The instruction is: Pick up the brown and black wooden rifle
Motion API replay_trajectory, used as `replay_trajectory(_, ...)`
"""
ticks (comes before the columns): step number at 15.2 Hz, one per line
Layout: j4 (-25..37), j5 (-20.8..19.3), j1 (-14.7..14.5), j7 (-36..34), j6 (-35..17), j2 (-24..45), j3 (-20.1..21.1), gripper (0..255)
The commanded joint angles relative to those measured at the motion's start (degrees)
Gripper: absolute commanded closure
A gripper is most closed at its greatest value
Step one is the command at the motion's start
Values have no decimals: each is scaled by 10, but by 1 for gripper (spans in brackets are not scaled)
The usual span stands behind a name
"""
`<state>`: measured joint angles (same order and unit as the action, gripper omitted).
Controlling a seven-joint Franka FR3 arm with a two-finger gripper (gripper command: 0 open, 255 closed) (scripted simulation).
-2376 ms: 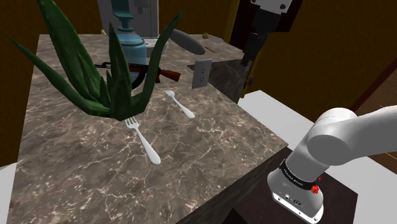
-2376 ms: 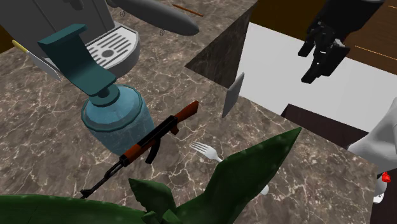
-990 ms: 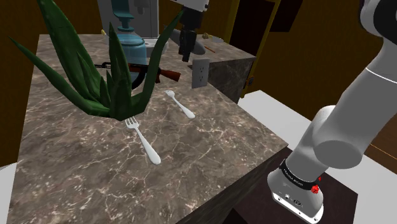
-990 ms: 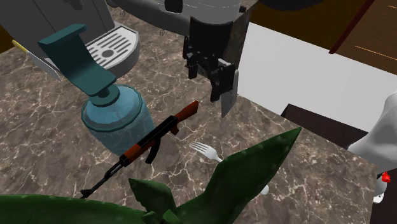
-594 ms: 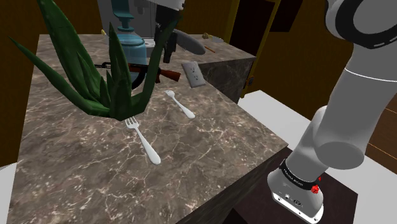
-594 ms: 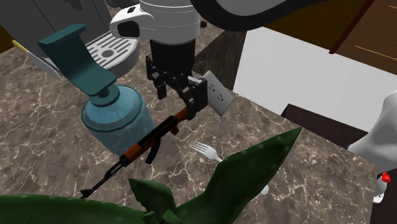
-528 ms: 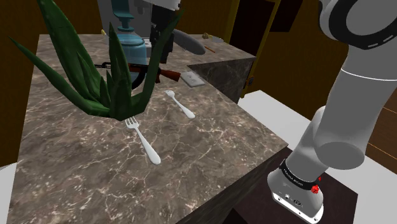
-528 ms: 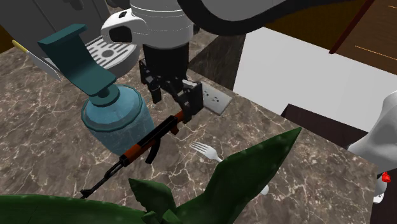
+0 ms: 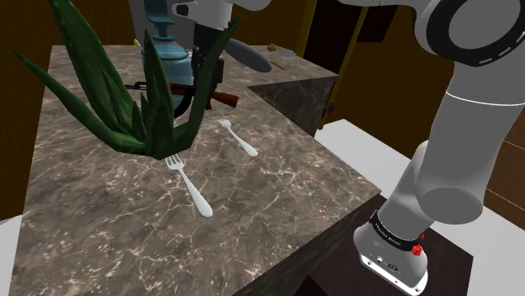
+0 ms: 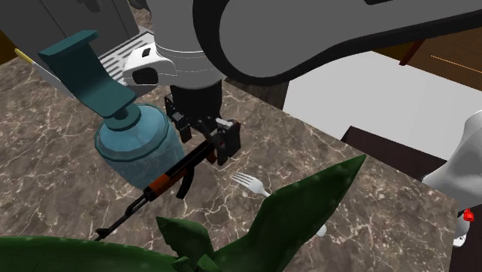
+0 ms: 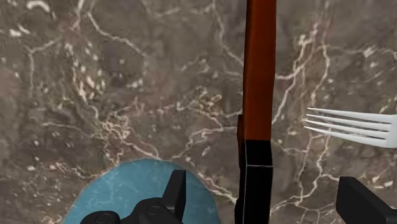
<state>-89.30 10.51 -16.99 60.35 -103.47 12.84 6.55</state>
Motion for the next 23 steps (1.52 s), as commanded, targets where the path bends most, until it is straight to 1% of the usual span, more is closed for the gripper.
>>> replay_trajectory(1,-11,1,0,3,-9,-1,0,0)
replay_trajectory(2,-11,1,0,3,-9,-1,0,0)
replay_trajectory(3,-10,1,0,3,-9,0,0,255)
replay_trajectory(12,-11,1,0,3,-9,-1,0,255)
replay_trajectory(23,83,-3,1,-13,76,6,0,255)
